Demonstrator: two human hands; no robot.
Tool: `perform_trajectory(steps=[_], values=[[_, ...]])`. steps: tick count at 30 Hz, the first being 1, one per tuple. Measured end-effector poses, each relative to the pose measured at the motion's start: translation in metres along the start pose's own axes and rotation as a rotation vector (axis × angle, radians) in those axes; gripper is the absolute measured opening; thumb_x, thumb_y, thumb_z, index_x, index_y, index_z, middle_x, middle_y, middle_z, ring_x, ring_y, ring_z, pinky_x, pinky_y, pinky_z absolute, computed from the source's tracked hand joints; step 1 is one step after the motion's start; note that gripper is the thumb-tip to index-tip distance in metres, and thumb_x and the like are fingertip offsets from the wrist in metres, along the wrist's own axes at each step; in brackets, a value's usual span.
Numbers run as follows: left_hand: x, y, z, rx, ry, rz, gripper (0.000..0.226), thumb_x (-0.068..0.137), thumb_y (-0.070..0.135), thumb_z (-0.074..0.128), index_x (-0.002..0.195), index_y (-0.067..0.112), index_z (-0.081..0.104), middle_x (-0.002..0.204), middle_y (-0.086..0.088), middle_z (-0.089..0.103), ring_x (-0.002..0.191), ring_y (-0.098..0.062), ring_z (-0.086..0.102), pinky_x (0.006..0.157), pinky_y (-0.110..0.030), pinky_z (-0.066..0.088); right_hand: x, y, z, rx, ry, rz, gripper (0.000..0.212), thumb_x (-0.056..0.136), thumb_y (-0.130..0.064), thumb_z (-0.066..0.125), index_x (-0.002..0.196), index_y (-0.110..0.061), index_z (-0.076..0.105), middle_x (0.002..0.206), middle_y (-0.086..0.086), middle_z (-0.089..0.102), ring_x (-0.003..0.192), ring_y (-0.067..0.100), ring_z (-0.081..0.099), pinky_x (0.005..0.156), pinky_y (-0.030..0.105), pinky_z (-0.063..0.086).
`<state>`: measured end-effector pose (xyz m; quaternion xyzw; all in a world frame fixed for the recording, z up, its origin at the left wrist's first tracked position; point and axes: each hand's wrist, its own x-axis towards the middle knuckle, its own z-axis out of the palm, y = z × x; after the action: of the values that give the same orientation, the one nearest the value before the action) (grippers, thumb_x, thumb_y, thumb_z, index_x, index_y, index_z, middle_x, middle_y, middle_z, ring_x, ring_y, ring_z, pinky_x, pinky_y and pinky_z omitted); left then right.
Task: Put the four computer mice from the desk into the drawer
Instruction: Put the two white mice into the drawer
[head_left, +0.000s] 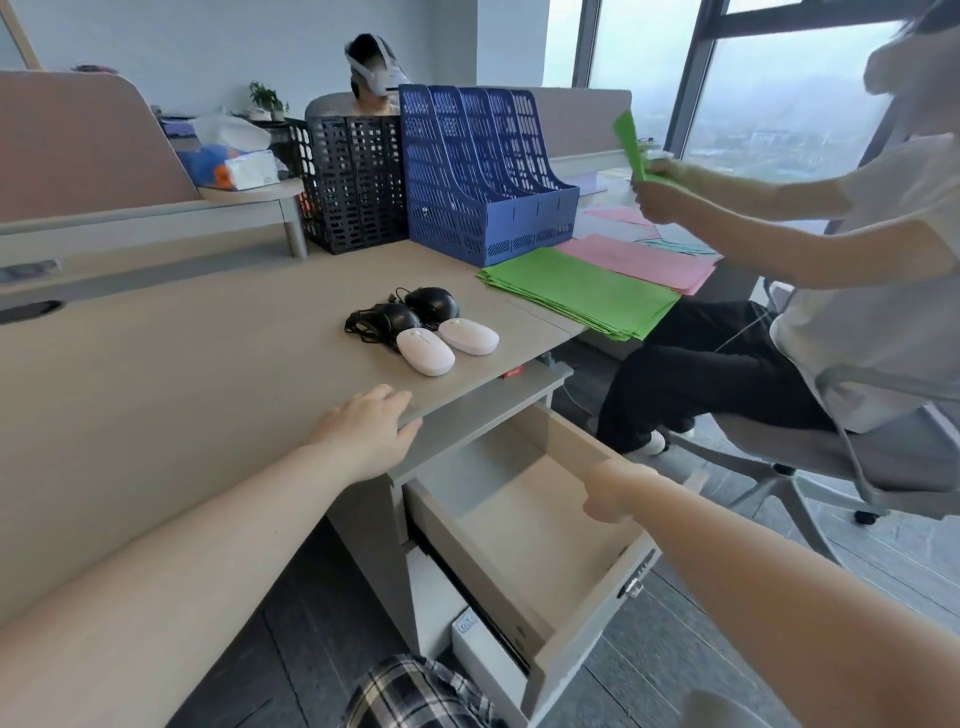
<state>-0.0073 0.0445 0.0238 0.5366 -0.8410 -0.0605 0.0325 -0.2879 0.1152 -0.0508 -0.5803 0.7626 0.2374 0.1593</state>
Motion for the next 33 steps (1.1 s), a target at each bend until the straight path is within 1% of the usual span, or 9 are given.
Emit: perform_trajectory(steps=[4, 8, 11, 14, 17, 20, 24, 29, 33], values=[[0.015, 0.0, -0.001, -0.075, 0.041, -0.027, 0.057, 0.096, 0.046, 0.041, 0.145, 0.018, 0.032, 0.148, -0.003, 0.036, 0.133, -0.029, 0.039, 0.105, -0.041, 0.038, 0.007, -0.011, -0.027, 0.114, 0.216, -0.023, 0.031, 0.09, -0.026, 0.04, 0.104, -0.012, 0.064, 0.089, 0.0, 0.056, 0.083, 0.024, 0.055, 0.069, 0.032, 0.047], [0.038, 0.002, -0.004, -0.163, 0.082, -0.076, 0.075, 0.089, 0.054, 0.051, 0.149, 0.02, 0.022, 0.156, -0.005, 0.022, 0.141, -0.028, 0.028, 0.109, -0.041, 0.033, 0.02, -0.032, -0.066, 0.343, 0.455, -0.091, 0.028, 0.091, -0.028, 0.039, 0.083, -0.014, 0.062, 0.094, 0.005, 0.064, 0.09, 0.028, 0.063, 0.075, 0.035, 0.052], [0.062, -0.001, -0.001, -0.221, 0.103, -0.092, 0.088, 0.079, 0.061, 0.059, 0.148, 0.024, 0.021, 0.152, -0.009, 0.028, 0.138, -0.031, 0.031, 0.108, -0.042, 0.036, 0.031, -0.049, -0.097, 0.481, 0.606, -0.124, 0.031, 0.093, -0.036, 0.043, 0.1, -0.016, 0.065, 0.103, 0.006, 0.069, 0.099, 0.029, 0.063, 0.079, 0.036, 0.054], [0.083, -0.003, 0.001, -0.29, 0.087, -0.117, 0.096, 0.072, 0.066, 0.064, 0.148, 0.025, 0.021, 0.156, -0.01, 0.021, 0.143, -0.03, 0.023, 0.112, -0.042, 0.03, 0.048, -0.064, -0.121, 0.522, 0.703, -0.17, 0.037, 0.093, -0.04, 0.048, 0.123, -0.02, 0.057, 0.121, 0.007, 0.062, 0.118, 0.029, 0.052, 0.09, 0.041, 0.051], [0.103, -0.004, 0.002, -0.318, 0.061, -0.118, 0.103, 0.072, 0.066, 0.064, 0.151, 0.022, 0.015, 0.16, -0.01, 0.011, 0.147, -0.026, 0.015, 0.115, -0.039, 0.023, 0.063, -0.075, -0.138, 0.515, 0.728, -0.184, 0.05, 0.091, -0.042, 0.05, 0.136, -0.023, 0.044, 0.133, 0.009, 0.052, 0.129, 0.031, 0.04, 0.097, 0.044, 0.042], [0.121, -0.005, 0.002, -0.35, 0.009, -0.113, 0.112, 0.069, 0.068, 0.067, 0.152, 0.019, 0.01, 0.162, -0.009, 0.007, 0.149, -0.022, 0.01, 0.118, -0.035, 0.017, 0.081, -0.085, -0.147, 0.563, 0.649, -0.195, 0.06, 0.088, -0.049, 0.051, 0.141, -0.025, 0.037, 0.138, 0.009, 0.05, 0.129, 0.033, 0.042, 0.1, 0.045, 0.042], [0.132, -0.004, 0.005, -0.366, 0.006, -0.116, 0.113, 0.066, 0.065, 0.072, 0.152, 0.017, 0.016, 0.156, -0.009, 0.023, 0.144, -0.024, 0.025, 0.115, -0.033, 0.025, 0.096, -0.091, -0.146, 0.587, 0.654, -0.21, 0.054, 0.087, -0.049, 0.05, 0.135, -0.024, 0.043, 0.131, 0.01, 0.058, 0.12, 0.035, 0.052, 0.093, 0.042, 0.045], [0.124, 0.011, 0.007, -0.252, 0.141, -0.154, 0.115, 0.057, 0.073, 0.07, 0.148, 0.02, 0.023, 0.145, -0.012, 0.038, 0.136, -0.03, 0.034, 0.111, -0.037, 0.029, 0.09, -0.081, -0.134, 0.625, 0.681, -0.208, 0.062, 0.088, -0.048, 0.053, 0.143, -0.025, 0.038, 0.14, 0.005, 0.053, 0.128, 0.032, 0.046, 0.1, 0.041, 0.042], [0.107, 0.032, 0.009, -0.248, 0.17, -0.14, 0.112, 0.059, 0.072, 0.067, 0.148, 0.022, 0.022, 0.143, -0.011, 0.039, 0.133, -0.029, 0.035, 0.109, -0.036, 0.03, 0.073, -0.059, -0.126, 0.653, 0.637, -0.158, 0.069, 0.086, -0.041, 0.059, 0.147, -0.023, 0.032, 0.142, 0.006, 0.051, 0.13, 0.033, 0.043, 0.101, 0.041, 0.041]])
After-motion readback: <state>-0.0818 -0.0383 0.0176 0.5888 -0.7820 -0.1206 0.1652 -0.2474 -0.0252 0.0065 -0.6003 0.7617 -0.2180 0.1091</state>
